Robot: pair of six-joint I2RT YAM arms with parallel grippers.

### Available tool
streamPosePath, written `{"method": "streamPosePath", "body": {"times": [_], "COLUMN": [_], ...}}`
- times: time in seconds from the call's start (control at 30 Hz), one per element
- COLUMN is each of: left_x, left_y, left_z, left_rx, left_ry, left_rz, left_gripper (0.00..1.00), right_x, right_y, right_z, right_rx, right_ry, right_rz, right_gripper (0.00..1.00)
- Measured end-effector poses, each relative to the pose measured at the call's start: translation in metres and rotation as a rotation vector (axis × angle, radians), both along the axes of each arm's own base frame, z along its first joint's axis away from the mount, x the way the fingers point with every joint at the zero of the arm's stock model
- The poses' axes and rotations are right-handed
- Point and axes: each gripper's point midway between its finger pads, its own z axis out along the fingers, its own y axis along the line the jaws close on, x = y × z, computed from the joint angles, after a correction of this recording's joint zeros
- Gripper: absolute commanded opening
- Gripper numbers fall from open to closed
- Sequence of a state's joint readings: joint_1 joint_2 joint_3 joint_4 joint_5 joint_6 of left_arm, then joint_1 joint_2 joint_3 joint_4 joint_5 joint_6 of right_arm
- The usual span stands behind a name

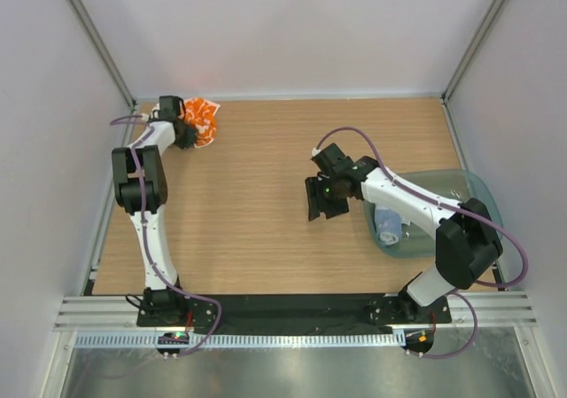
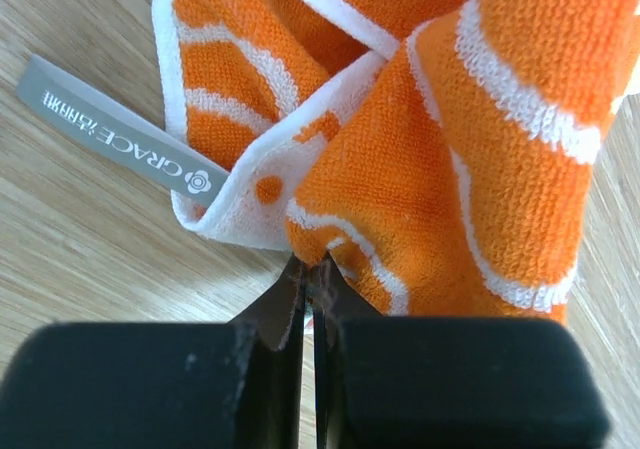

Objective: Roll the towels
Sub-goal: Move the towel to the center of the board

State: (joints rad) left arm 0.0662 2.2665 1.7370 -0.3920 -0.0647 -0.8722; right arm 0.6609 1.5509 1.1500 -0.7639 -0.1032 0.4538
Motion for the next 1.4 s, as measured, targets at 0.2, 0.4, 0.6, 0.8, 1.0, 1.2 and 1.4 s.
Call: {"method": "streamPosePath", "body": {"times": [0.2, 0.4, 0.6, 0.8, 1.0, 1.2, 1.4], "left_x": [-0.032, -0.073, -0.142, -0.21, -0.216, -0.212, -0.205], "left_y": [-0.021, -0.106, -0.233, -0.272, -0.237, -0.191, -0.149], "left_z": [0.023, 0.132, 0.134, 0.061, 0.094, 0.11, 0.073], "left_rx": [0.015, 0.073, 0.012, 0.083, 0.14, 0.155, 0.178], "left_ry": [0.033, -0.12, -0.119, 0.098, 0.042, -0.01, 0.081], "left_rz": [-0.023, -0.143, -0.392, -0.543, -0.485, -0.374, -0.277], "left_gripper": [0.0, 0.02, 0.39, 0.59, 0.59, 0.57, 0.56], "right_x": [0.005, 0.028, 0.043, 0.038, 0.031, 0.031, 0.028], "right_y": [-0.006, -0.029, -0.066, -0.07, -0.068, -0.058, -0.051], "right_z": [0.002, 0.015, 0.029, 0.031, 0.023, 0.024, 0.022], "right_rx": [-0.026, -0.045, -0.091, -0.104, -0.091, -0.045, -0.008], "right_ry": [-0.016, -0.046, -0.088, -0.09, -0.059, -0.051, -0.035], "right_rz": [-0.015, -0.104, -0.216, -0.216, -0.211, -0.197, -0.181], "right_gripper": [0.58, 0.59, 0.65, 0.66, 0.66, 0.66, 0.66]}}
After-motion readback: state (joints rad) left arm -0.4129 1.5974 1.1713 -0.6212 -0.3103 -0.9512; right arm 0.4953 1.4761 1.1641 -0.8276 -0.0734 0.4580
